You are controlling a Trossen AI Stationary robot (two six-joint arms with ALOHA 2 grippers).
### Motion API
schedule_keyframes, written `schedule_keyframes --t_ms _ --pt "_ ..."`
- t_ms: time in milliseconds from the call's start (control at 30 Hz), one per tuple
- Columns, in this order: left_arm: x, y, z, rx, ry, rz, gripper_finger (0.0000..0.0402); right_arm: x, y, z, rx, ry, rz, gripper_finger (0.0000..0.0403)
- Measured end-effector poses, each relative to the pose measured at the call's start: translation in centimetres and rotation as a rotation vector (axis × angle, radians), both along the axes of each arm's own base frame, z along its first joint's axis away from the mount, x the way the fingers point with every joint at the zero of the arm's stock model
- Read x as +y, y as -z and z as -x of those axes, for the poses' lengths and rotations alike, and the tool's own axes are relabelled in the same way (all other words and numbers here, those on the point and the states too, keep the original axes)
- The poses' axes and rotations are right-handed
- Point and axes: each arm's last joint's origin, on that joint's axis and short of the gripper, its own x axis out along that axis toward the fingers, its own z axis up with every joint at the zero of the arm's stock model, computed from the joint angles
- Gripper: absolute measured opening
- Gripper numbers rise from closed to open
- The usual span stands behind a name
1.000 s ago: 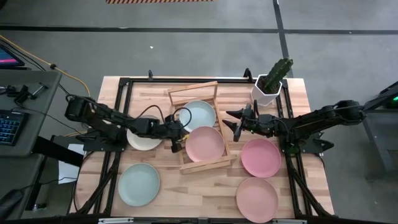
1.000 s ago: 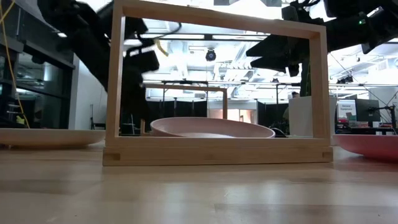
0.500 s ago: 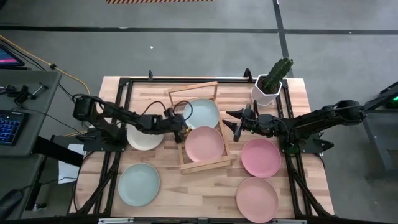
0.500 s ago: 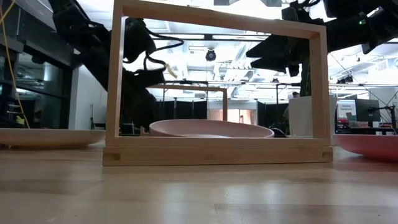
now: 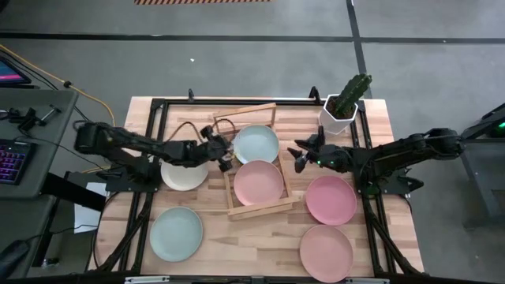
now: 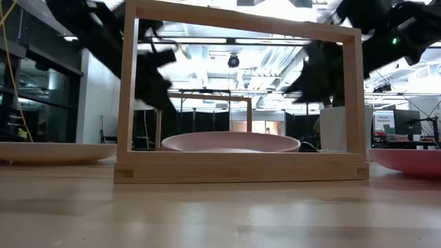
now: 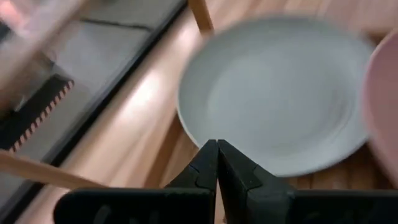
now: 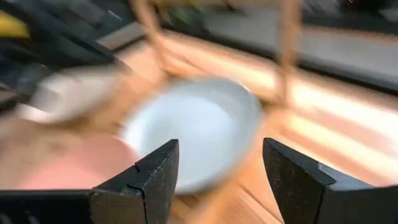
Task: Place and stack plates onto a shelf
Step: Adjust the plates on the shelf
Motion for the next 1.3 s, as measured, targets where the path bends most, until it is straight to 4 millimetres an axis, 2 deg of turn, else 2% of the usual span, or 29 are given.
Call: schedule_keyframes --t_ms 67,133,267,333,433,500,600,800,967,1067,1300 --pt "-0.6 -1.7 0.7 -0.076 0.02 -0.006 0.0 -0.8 0.7 0.5 0.066 0.049 -0.038 0.0197" --pt "-1.1 -3.3 1.4 -0.136 0.049 -0.017 0.0 -1.5 1.0 0.7 0.095 0.078 -0.059 0.0164" --pt "-2.3 -5.9 2.7 -0.241 0.124 -0.048 0.0 -2.9 1.5 0.8 0.11 0.107 -0.09 0.0045" --pt "-2.8 -6.8 3.0 -0.288 0.178 -0.051 0.0 -3.7 2.0 0.6 0.117 0.116 -0.111 0.0014" --pt "-3.4 -7.6 3.0 -0.342 0.256 -0.058 0.0 -4.7 3.1 0.2 0.118 0.115 -0.157 0.0019" --pt "-3.7 -7.9 2.9 -0.366 0.292 -0.067 0.0 -5.2 3.9 -0.5 0.094 0.095 -0.175 0.0006" --pt "-3.8 -7.9 2.6 -0.38 0.305 -0.078 0.0 -5.7 5.1 -1.5 0.06 0.057 -0.201 0.0005" --pt "-3.7 -7.9 2.7 -0.373 0.283 -0.093 0.0 -6.9 7.0 -4.2 0.116 0.051 -0.241 0.0001" --pt "-3.7 -7.9 2.7 -0.368 0.275 -0.099 0.0 -7.7 6.9 -7.0 0.144 0.007 -0.233 0.0" --pt "-3.7 -7.7 2.7 -0.354 0.272 -0.1 0.0 -7.9 6.5 -7.7 0.176 0.002 -0.224 0.0" --pt "-3.7 -7.5 2.8 -0.333 0.262 -0.099 0.0 -8.0 4.8 -9.4 0.124 -0.029 -0.18 0.0"
